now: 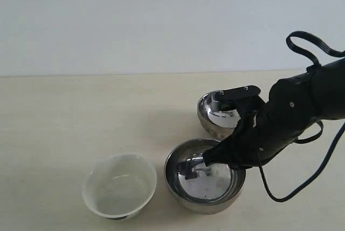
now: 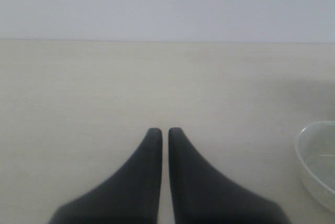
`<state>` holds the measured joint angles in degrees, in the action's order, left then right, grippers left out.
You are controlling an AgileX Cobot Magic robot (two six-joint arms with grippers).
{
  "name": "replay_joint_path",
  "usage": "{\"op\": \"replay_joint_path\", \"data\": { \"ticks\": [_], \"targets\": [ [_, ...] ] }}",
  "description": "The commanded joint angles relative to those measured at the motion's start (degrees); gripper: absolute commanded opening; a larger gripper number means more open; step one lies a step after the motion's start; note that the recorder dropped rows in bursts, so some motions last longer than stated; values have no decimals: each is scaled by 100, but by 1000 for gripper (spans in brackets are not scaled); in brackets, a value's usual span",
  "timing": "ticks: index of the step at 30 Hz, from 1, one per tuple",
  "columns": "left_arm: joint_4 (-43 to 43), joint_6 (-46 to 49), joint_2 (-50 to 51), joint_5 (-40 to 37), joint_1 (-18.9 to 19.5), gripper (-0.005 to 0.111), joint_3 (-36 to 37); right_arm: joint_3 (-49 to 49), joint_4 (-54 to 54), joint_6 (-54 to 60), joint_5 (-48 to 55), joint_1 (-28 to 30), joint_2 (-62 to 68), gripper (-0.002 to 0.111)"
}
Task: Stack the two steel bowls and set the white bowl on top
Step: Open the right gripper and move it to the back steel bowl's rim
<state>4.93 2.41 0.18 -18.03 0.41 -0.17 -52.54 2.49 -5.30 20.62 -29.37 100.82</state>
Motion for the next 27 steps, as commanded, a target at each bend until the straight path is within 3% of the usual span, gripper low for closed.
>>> {"op": "replay_joint_path", "data": {
  "ticks": [1, 7, 12, 15, 27],
  "targets": [
    [0, -27, -18, 42, -29, 4, 17, -6, 13, 56, -57, 21, 175, 0],
    [0, -27, -18, 42, -29, 4, 17, -6, 13, 136, -176, 21, 38, 4],
    [0, -27, -18, 42, -29, 4, 17, -6, 13, 136, 2, 21, 38, 34],
    [0, -27, -18, 42, -29, 4, 17, -19, 13, 136, 16, 21, 33, 45],
    [0, -27, -18, 42, -29, 4, 17, -603, -469, -450, 167, 103, -870, 46]
  ]
}}
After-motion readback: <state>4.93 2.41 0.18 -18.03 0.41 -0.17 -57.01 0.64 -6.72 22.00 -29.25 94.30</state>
